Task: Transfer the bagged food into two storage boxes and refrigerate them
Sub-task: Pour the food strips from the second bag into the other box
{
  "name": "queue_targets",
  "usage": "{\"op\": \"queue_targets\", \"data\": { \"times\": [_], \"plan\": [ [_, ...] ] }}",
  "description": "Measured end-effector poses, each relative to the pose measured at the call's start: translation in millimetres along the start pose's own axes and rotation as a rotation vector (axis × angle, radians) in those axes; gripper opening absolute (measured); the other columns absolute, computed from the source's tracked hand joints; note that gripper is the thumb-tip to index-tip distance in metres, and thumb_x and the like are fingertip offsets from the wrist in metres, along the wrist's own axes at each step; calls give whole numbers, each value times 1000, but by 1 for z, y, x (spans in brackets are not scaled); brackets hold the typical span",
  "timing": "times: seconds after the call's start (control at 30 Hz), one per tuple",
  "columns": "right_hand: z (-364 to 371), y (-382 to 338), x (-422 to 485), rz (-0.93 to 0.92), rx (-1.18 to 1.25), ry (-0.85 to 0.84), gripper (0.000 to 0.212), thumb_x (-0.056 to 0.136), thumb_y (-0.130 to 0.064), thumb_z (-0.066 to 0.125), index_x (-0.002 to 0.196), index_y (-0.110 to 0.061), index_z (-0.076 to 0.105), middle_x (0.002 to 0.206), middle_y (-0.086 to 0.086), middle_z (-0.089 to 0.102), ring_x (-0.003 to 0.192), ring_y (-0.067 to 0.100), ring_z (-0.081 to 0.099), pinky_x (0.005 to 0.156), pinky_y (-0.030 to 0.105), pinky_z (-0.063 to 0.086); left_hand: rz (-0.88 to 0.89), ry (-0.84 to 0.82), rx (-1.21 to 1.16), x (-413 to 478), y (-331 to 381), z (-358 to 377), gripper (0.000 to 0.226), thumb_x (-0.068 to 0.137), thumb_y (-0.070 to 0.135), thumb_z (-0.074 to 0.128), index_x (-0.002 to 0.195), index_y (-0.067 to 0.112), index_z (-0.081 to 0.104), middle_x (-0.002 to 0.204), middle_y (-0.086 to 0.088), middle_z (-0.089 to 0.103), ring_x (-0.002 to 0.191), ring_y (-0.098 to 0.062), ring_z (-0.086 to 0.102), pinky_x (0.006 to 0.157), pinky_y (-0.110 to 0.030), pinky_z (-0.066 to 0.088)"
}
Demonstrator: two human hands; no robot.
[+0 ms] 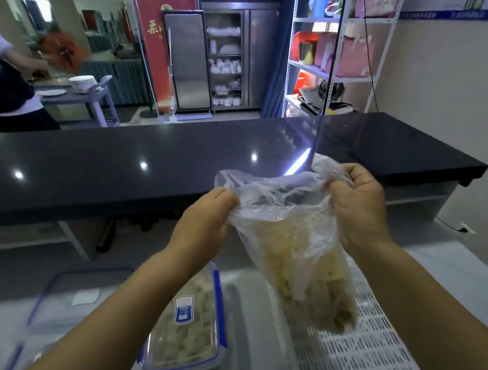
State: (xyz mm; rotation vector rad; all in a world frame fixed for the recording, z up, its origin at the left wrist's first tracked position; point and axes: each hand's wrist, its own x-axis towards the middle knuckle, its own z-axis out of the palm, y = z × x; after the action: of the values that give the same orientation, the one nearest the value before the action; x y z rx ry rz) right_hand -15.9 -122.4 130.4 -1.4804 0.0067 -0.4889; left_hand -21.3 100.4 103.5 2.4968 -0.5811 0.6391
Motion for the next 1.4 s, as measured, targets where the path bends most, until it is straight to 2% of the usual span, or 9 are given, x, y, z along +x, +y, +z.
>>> {"op": "queue_targets", "data": {
  "times": [0.2,0.37,0.5,0.67,0.9,1.13,1.23,1.33,1.4],
  "plan": [
    [54,-26,-25,10,89,-142,17,82,4,55,78,-13,57,57,-7,53,50,7,47,46,23,44,1,43,24,-14,-21,-62,13,82,8,63,95,10,61,91,-4,58,77,-21,55,68,-38,50],
    [116,-27,-57,24,135,-205,23,81,7,54,72,-15,55,58,-5,51,49,7,44,46,21,42,-49,44,55,-52,-62,-111,11,83,6,62,93,10,61,89,1,53,76,-21,54,66,-33,47],
    [167,-27,-93,39,148,-266,23,83,3,56,71,-16,55,55,-7,53,49,7,46,45,20,43,-98,11,39,-94,-100,-143,11,82,7,64,92,11,62,88,3,54,76,-18,53,68,-36,49],
    [223,-27,-140,37,121,-313,24,82,-2,59,68,-22,59,58,-5,53,52,11,45,47,25,43,-124,-26,1,-147,-143,-170,13,83,7,64,92,16,61,88,9,51,75,-13,53,67,-34,50],
    [284,-20,-205,50,7,-324,29,81,-3,57,65,-26,63,56,-9,54,50,7,44,45,20,40,-196,-79,-96,-208,-189,-191,11,85,6,60,91,16,62,89,6,55,78,-17,55,70,-36,50],
    [316,-10,-257,87,-131,-325,21,82,-5,56,70,-21,60,60,-7,54,52,7,47,46,21,42,-200,-184,-187,-243,-210,-204,15,84,7,65,93,19,66,96,6,57,88,-16,57,76,-24,50],
    [324,-6,-273,127,-137,-353,18,83,-6,55,73,-20,61,61,-7,56,52,7,50,46,20,45,-254,-247,-312,-249,-214,-212,31,83,3,64,93,32,58,99,14,53,97,-10,56,83,-18,48],
    [332,-2,-284,155,-156,-410,23,85,-6,52,75,-24,61,62,-8,59,54,7,53,48,22,47,-397,-309,-633,-248,-213,-221,46,78,-5,60,98,35,48,107,7,58,106,-12,60,85,-27,54],
    [337,2,-289,171,-184,-469,24,88,-6,51,79,-26,62,67,-5,63,57,8,57,50,24,48,-441,-354,-836,-249,-213,-225,50,70,11,65,110,35,45,116,4,55,110,-12,58,87,-31,55]
  ]
}}
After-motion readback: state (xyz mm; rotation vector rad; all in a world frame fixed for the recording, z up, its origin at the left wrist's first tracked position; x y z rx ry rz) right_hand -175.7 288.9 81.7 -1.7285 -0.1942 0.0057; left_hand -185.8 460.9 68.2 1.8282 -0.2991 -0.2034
